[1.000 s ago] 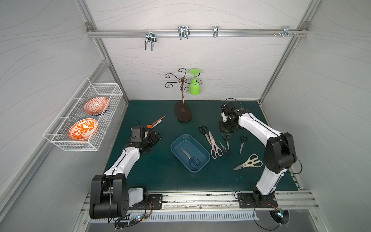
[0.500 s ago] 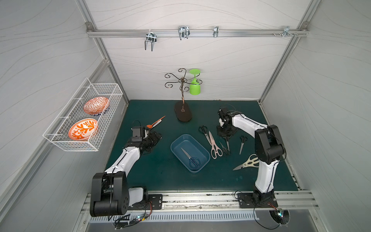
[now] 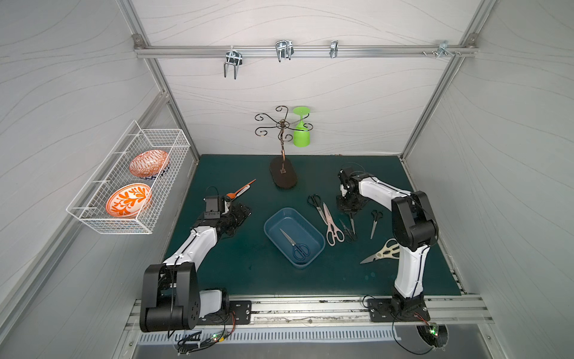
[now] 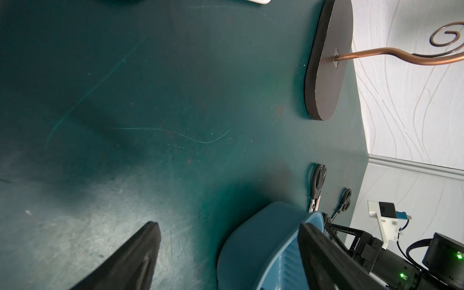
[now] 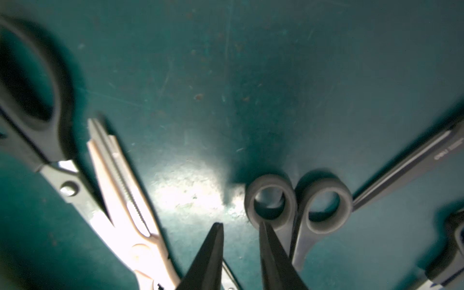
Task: Put the scissors into the storage box
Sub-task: Pick up the scissors from the center of the board.
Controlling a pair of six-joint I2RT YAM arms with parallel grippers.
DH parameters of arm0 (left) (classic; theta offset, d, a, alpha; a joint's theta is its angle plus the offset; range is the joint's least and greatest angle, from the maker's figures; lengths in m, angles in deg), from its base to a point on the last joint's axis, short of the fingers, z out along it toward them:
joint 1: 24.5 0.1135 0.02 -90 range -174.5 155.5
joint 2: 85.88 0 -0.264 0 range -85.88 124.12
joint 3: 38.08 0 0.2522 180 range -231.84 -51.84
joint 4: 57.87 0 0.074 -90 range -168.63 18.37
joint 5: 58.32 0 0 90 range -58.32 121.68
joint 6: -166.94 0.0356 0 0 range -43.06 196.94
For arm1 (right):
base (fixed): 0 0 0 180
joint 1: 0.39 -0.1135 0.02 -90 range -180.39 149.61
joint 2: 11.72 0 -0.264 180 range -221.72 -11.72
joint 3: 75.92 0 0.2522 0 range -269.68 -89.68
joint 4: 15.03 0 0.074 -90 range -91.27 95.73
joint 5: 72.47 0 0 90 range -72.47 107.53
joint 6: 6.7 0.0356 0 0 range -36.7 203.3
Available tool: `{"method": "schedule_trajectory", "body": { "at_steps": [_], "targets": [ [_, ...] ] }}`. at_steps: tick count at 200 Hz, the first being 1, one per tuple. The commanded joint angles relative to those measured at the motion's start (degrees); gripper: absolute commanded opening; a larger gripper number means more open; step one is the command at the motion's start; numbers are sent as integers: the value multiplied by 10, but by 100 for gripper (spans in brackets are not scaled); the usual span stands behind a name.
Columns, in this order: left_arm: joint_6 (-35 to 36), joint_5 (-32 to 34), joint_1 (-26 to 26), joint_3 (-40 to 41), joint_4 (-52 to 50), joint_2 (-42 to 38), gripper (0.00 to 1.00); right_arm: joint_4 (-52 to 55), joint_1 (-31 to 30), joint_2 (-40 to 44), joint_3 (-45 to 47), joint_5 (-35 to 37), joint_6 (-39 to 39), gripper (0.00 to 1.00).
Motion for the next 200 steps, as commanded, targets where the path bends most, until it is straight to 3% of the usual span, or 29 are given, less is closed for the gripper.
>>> {"method": "schedule_trajectory", "body": {
  "at_steps": [1,140,200],
  "targets": [
    [7,-5,-1,-21,11,7,90,-2,5,-16,-3,7,-9,29],
    [9,-5,-1,-25,8,17,90,-21,6,-60,-14,27,-28,29],
    [11,-3,-1,-26,7,20,90,-29,5,-72,-7,29,-21,16]
  ]
}}
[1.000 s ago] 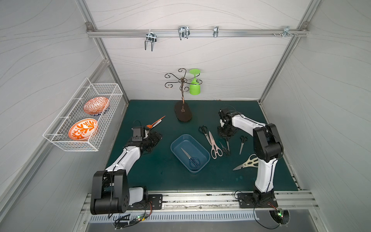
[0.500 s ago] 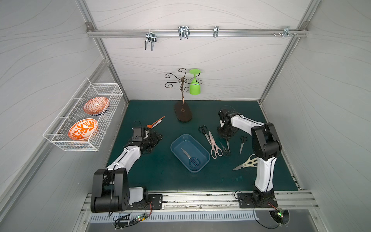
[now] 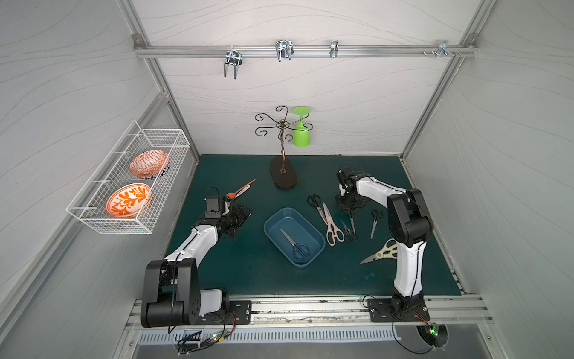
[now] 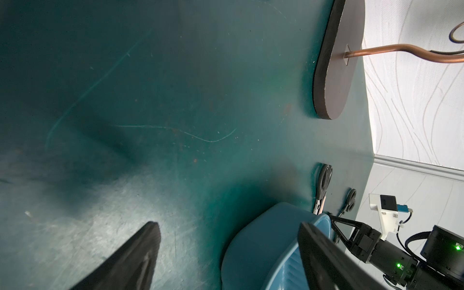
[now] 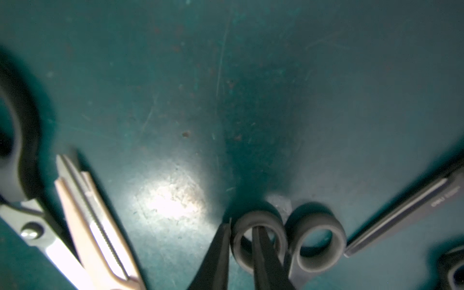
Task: Put the scissors into the storage box
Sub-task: Pick up the scissors from the center of the board.
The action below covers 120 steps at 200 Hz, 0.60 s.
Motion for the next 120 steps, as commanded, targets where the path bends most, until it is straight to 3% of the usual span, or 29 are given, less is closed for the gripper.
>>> {"method": "schedule_trajectory", "body": {
  "at_steps": [1,52,120],
  "targets": [
    [10,-3,0,-25,7,6,90,-5,3,-39,11,5,1,16],
    [10,-2,-1,-26,7,7,90,2,3,-32,9,-2,-2,0],
    [9,1,-1,-27,2,4,90,60,-18,70,-23,-21,-8,0]
  ]
}}
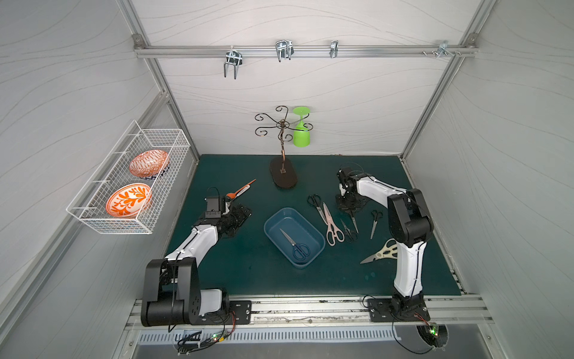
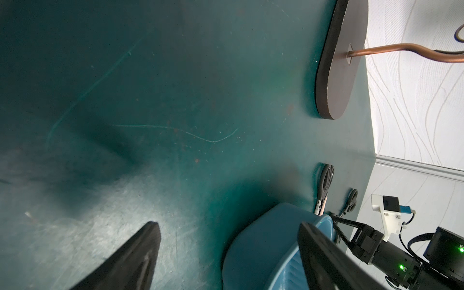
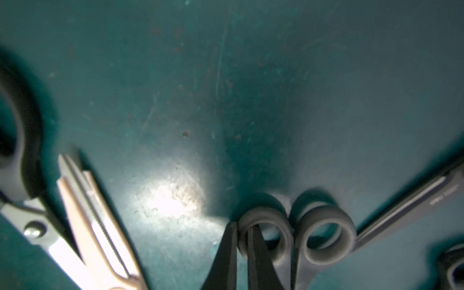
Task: Put the scissors into the storage box
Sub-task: Pick up the scissors from the center of the board, then place the scissors in the storage box.
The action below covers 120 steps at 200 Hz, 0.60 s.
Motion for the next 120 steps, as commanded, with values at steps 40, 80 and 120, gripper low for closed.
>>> {"method": "schedule_trajectory", "body": {
  "at_steps": [40,80,120],
  "targets": [
    [9,0,-1,-24,2,-6,90,79,-69,137,-11,14,-11,0],
    [20,2,0,-33,-26,-21,90,122,-152,179,-17,4,9,0],
    [46,12,11,-37,-59,-42,90,105,-280,180,-36,1,54,0]
  ]
}}
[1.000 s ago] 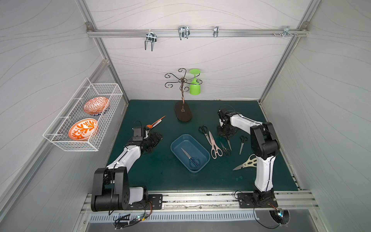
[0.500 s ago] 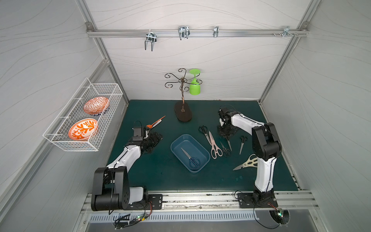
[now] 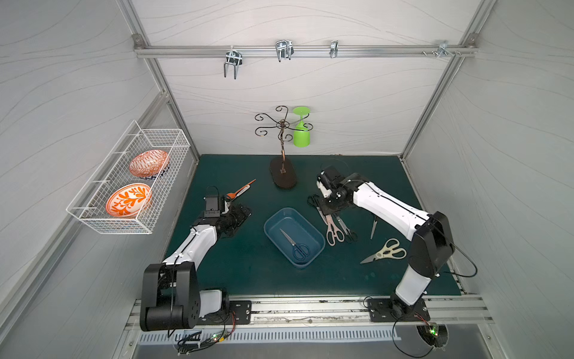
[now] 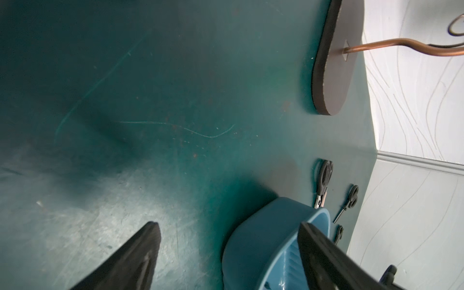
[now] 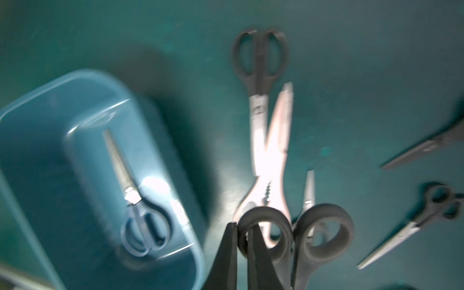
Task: Put the scissors into the storage box
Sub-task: Place the scissors in the storage box.
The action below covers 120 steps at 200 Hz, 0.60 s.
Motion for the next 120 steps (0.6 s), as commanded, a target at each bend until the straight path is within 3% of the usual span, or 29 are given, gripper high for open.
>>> {"method": "schedule_trajectory", "body": {
  "at_steps": [1,60,120],
  "targets": [
    [27,12,9,-24,-23,-18,90,11,-62,5,-17,-7,35,0],
    [28,23,27,-25,-21,-18,90,-66,-160,-56,-2,-10,47,0],
    [21,12,36,-23,-8,-16,90,-88,-188,-128,-7,-25,57,0]
  ]
}}
